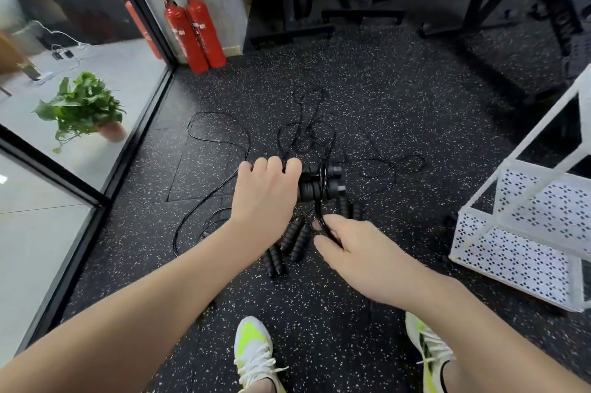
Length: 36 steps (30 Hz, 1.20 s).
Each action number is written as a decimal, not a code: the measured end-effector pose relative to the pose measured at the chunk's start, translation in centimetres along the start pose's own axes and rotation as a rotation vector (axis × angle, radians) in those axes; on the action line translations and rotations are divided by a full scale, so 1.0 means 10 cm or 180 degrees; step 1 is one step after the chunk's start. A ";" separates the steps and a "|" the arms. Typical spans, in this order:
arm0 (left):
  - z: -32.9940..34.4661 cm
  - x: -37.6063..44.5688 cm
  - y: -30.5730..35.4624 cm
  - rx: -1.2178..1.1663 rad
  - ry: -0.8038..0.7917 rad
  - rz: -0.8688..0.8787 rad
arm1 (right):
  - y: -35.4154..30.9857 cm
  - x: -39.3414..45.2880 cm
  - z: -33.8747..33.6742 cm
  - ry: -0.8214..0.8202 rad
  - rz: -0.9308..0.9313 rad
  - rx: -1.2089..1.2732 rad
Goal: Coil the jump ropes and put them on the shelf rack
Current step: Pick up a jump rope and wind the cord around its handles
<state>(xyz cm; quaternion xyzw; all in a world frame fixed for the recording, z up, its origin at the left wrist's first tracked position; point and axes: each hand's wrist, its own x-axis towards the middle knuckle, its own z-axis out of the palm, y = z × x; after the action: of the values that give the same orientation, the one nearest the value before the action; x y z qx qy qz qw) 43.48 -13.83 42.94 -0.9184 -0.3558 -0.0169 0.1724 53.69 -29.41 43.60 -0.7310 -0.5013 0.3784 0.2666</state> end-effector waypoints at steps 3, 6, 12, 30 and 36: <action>0.00 -0.03 0.01 0.0079 -0.0078 0.0144 | -0.04 -0.03 -0.14 0.0125 -0.0192 -0.0200; 0.00 -0.07 0.00 0.0142 -0.0001 0.0402 | -0.03 0.00 -0.33 0.0323 -0.0346 -0.0351; 0.12 -0.16 -0.02 0.0097 0.0245 0.1166 | 0.18 0.23 -0.51 0.1318 -0.0799 -0.1127; 0.07 -0.16 -0.08 -0.0600 0.1059 0.0825 | 0.48 0.42 0.11 0.0226 -0.0270 -0.1488; 0.17 -0.07 0.11 -0.0206 0.0286 0.0032 | 0.30 0.35 0.44 0.0884 -0.0181 -0.2546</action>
<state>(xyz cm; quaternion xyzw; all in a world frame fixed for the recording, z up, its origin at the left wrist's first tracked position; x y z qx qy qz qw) 43.48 -14.48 40.86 -0.9236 -0.3423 -0.0687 0.1585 52.44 -27.20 37.82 -0.8068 -0.5880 0.0445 0.0374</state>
